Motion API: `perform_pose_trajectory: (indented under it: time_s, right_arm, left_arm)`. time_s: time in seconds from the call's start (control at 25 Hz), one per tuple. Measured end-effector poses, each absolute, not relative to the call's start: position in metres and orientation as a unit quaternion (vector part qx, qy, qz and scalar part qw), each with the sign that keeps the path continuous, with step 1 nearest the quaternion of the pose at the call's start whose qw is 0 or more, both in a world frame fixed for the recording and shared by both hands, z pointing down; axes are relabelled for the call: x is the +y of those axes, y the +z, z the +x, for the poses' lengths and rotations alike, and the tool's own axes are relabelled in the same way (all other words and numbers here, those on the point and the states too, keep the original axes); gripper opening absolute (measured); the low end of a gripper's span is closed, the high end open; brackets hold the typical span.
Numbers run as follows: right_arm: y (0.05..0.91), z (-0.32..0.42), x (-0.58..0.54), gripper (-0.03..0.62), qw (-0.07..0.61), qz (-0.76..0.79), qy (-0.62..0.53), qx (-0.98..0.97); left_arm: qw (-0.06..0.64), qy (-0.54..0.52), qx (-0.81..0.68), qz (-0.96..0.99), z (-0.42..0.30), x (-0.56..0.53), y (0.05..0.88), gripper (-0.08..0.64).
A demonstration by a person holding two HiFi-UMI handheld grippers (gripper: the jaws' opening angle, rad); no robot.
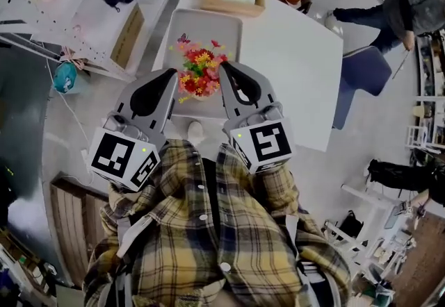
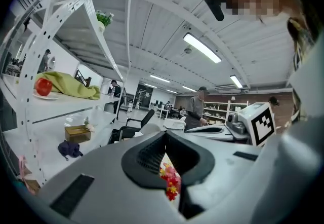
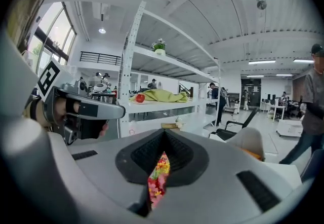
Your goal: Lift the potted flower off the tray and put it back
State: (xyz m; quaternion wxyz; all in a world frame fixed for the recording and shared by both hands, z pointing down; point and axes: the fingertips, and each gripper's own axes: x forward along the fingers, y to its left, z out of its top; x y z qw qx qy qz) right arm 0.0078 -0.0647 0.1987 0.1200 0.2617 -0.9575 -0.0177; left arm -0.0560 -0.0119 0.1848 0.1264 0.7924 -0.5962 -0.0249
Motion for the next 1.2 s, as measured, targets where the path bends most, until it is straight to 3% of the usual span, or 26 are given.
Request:
perform_pose_trajectory:
  time_s: [0.88,1.2]
  right_arm:
    - [0.221,0.005,-0.116,-0.002,0.151,0.495,0.052,-0.854]
    - [0.232,0.012,-0.111,-0.002,0.157,0.482,0.059,-0.86]
  left_arm:
    - [0.163,0.027,-0.406,0.899,-0.101,-0.094,0.217,0.009]
    - [0.176,0.027,-0.401,0.899,-0.097,-0.093,0.231,0.009]
